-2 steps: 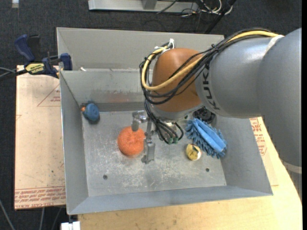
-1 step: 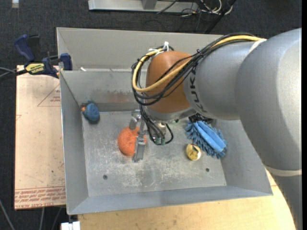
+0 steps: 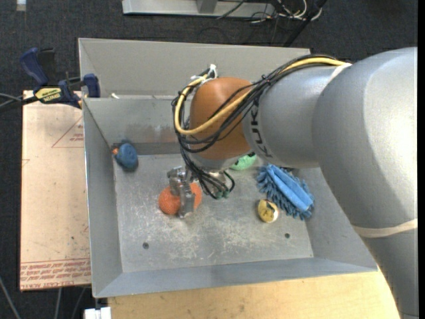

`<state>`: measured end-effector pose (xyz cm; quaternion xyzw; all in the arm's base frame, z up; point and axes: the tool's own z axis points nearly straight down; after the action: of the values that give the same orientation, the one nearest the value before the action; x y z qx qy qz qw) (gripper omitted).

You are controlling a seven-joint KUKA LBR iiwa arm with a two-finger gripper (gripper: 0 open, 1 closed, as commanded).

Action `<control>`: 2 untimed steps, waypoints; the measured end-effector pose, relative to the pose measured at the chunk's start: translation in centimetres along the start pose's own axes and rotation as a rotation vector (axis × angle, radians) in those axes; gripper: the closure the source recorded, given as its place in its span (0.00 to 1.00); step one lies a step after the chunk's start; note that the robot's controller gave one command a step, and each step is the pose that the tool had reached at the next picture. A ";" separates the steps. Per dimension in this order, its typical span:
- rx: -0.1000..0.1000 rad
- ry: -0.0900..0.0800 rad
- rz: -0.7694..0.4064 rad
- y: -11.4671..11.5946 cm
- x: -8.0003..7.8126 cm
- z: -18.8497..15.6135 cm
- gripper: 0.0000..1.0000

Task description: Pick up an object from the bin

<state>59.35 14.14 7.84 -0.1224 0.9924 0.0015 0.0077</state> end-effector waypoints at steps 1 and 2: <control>0.000 0.000 0.000 0.0 0.0 0.0 1.00; -0.001 -0.003 0.042 0.0 0.0 -9.3 1.00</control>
Offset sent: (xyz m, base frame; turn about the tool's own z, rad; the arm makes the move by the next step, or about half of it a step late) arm -0.0021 -0.0004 0.0929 0.0423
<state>59.21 14.13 17.14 -0.1014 0.9948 0.0025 0.0093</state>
